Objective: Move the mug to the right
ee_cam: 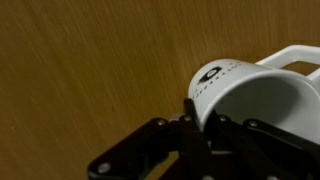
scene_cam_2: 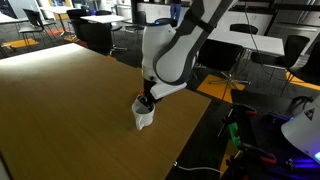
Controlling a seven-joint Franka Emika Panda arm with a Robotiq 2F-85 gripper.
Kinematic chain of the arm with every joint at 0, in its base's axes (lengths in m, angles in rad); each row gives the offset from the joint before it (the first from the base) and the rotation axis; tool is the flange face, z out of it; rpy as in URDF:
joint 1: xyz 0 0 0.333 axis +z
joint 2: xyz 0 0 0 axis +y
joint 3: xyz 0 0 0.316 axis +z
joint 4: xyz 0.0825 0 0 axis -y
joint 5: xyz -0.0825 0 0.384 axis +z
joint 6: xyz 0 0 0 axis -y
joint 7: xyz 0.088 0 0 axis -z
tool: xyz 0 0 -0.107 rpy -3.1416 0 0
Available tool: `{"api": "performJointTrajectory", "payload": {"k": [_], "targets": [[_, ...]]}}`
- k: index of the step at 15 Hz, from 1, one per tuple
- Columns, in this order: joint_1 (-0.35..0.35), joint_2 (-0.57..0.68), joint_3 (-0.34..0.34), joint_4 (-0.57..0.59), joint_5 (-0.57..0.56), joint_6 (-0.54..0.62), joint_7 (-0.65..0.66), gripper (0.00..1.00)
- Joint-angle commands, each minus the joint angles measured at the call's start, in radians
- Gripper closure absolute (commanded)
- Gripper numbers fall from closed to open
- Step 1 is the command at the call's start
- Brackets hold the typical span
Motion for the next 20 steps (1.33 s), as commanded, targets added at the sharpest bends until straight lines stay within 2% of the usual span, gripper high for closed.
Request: {"api": "performJointTrajectory", "payload": {"k": [1, 13, 20], "targets": [[-0.045, -0.038, -0.017, -0.064, 0.036, -0.028, -0.047, 0.97], [-0.169, -0.126, -0.111, -0.178, 0.025, -0.038, -0.124, 0.97], [-0.17, -0.123, -0.175, -0.157, -0.005, -0.029, -0.124, 0.97]]}}
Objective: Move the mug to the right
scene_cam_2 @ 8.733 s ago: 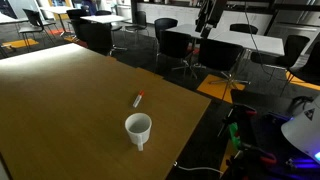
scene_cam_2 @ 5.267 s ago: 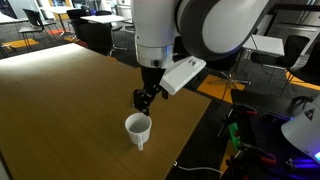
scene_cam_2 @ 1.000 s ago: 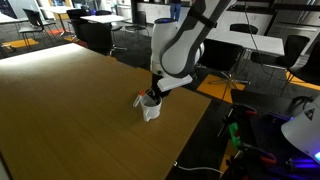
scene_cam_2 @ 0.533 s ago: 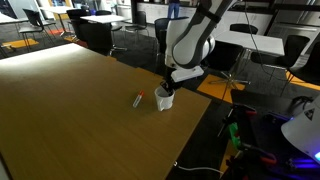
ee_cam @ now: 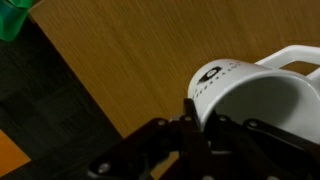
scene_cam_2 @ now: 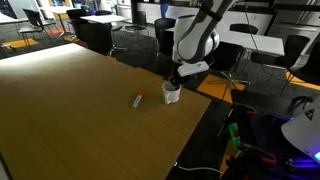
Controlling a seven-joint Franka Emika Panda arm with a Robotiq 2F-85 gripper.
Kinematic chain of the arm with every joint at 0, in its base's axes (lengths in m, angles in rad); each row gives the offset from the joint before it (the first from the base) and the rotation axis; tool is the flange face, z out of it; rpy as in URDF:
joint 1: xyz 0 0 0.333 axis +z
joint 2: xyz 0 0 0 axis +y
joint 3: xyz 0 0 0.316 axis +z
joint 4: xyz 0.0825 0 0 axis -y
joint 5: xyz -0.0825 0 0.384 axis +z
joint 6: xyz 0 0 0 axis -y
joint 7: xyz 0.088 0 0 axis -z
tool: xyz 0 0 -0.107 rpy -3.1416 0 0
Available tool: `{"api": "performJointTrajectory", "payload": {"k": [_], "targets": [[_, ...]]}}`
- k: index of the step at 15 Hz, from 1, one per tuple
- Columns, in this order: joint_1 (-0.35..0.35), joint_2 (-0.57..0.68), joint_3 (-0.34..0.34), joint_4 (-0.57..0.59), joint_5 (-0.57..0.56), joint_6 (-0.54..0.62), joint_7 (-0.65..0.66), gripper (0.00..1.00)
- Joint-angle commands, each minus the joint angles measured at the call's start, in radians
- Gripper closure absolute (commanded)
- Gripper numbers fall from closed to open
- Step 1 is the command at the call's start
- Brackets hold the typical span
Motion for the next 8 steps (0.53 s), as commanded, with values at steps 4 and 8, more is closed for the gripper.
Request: {"api": "performJointTrajectory", "payload": {"k": [4, 8], "targets": [[-0.01, -0.028, -0.018, 0.014, -0.014, -0.007, -0.038, 0.97], [-0.033, -0.024, 0.012, 0.03, 0.002, 0.02, -0.092, 0.97]]}}
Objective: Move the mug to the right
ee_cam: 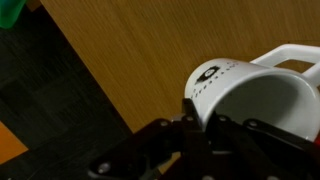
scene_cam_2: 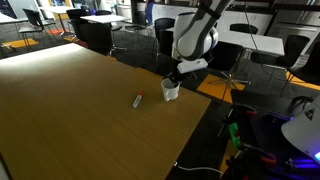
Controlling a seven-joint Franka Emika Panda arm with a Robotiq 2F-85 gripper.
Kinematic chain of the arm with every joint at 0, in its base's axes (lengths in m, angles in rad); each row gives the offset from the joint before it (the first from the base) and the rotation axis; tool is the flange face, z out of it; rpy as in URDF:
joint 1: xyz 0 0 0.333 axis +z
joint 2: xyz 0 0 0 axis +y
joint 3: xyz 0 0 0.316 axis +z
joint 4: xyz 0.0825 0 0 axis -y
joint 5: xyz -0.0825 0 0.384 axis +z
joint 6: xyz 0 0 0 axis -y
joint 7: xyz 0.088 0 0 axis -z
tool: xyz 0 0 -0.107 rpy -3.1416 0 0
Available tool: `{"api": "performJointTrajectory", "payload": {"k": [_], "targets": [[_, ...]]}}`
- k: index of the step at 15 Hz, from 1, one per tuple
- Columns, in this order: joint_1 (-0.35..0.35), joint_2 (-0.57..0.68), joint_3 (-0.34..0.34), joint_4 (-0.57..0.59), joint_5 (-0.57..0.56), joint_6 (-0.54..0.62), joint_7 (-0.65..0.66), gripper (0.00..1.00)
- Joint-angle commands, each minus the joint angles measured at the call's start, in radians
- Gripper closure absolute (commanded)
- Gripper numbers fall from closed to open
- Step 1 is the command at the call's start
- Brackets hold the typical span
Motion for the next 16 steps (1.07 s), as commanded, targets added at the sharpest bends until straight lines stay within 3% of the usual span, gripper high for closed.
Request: {"api": "performJointTrajectory", "payload": {"k": [1, 16], "targets": [[-0.039, -0.02, 0.039, 0.012, 0.016, 0.023, -0.075, 0.97], [-0.143, 0.019, 0.15, 0.054, 0.065, 0.037, -0.227, 0.97]]}}
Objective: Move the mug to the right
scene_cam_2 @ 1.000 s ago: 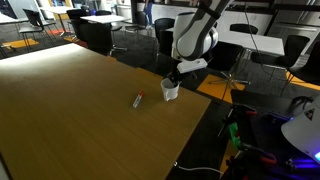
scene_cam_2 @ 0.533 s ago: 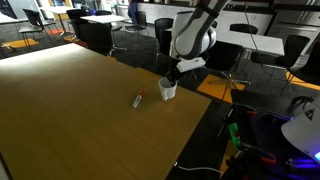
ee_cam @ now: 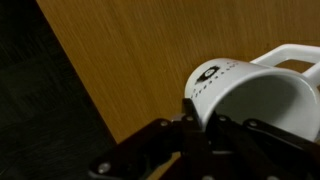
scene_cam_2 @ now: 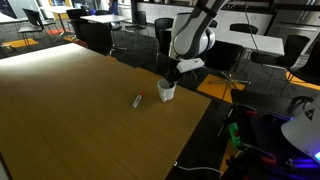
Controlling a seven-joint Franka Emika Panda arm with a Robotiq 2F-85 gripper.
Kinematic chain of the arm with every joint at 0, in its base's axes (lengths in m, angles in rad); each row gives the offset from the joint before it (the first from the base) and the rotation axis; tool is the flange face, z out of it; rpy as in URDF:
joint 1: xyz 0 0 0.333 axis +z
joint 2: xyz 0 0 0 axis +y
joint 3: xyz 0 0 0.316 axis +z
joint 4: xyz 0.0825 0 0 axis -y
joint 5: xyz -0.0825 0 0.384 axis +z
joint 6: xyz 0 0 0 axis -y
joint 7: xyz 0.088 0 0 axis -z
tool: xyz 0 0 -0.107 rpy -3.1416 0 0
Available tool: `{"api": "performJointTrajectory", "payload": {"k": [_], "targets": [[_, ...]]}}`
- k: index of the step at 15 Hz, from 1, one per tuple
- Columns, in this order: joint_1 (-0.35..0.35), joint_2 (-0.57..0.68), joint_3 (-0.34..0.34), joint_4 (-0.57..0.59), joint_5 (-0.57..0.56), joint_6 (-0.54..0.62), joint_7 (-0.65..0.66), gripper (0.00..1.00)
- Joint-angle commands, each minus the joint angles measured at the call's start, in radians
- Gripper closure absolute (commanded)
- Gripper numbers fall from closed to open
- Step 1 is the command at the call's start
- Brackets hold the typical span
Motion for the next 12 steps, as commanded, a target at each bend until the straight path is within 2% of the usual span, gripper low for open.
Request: {"api": "performJointTrajectory", "payload": {"k": [1, 3, 5, 9, 12], "targets": [[-0.028, 0.003, 0.026, 0.018, 0.032, 0.014, -0.045, 0.97], [-0.035, 0.01, 0.032, 0.024, 0.033, 0.012, -0.048, 0.97], [-0.039, 0.015, 0.034, 0.027, 0.033, 0.011, -0.049, 0.78], [-0.045, 0.011, 0.038, 0.032, 0.033, 0.011, -0.051, 0.47], [-0.049, -0.011, 0.046, 0.019, 0.031, 0.011, -0.071, 0.33]]}}
